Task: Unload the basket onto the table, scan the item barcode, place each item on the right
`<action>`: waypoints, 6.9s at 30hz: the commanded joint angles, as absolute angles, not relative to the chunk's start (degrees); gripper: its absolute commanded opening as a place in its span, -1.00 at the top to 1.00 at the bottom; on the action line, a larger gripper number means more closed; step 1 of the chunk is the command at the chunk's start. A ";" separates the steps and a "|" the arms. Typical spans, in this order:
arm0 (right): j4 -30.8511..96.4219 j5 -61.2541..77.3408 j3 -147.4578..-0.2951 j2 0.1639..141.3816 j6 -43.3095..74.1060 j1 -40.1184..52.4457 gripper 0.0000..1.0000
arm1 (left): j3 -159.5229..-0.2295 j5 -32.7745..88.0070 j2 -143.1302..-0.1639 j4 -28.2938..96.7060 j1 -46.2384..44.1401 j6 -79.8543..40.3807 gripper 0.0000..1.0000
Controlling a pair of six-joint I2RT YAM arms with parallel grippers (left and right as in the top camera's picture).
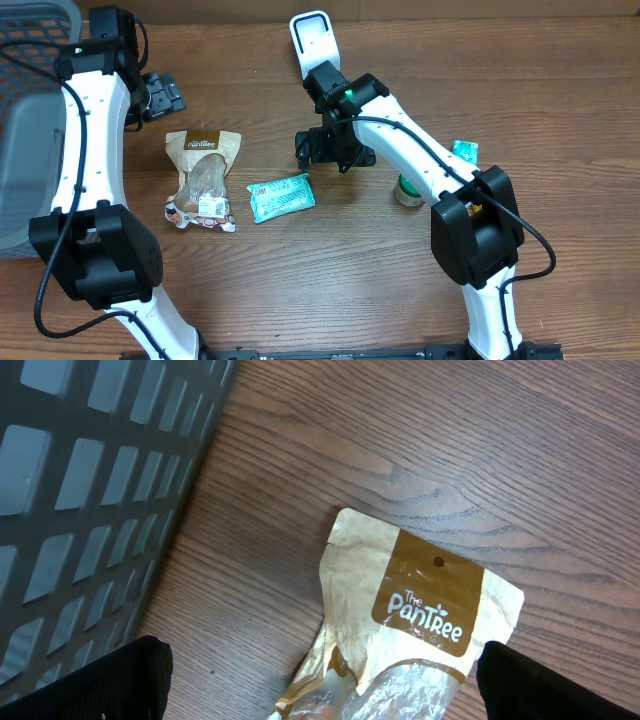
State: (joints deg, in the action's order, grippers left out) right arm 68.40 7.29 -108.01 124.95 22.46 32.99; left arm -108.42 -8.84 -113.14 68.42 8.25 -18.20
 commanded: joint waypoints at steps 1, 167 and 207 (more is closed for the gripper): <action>68.25 7.84 -109.12 124.64 22.65 32.67 -1.00 | -108.79 -8.97 -112.18 68.58 7.84 -18.41 -0.99; 49.69 17.23 -92.95 124.75 36.67 37.87 -1.00 | -108.79 -8.99 -112.18 68.58 7.84 -18.41 -0.99; 47.77 17.04 -93.08 124.73 34.54 35.75 -0.75 | -108.79 -8.97 -112.18 68.58 7.84 -18.41 -0.99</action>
State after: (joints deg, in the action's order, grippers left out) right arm 46.28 16.56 -93.30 125.01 35.16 37.34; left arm -108.42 -8.84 -113.14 68.42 8.25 -18.20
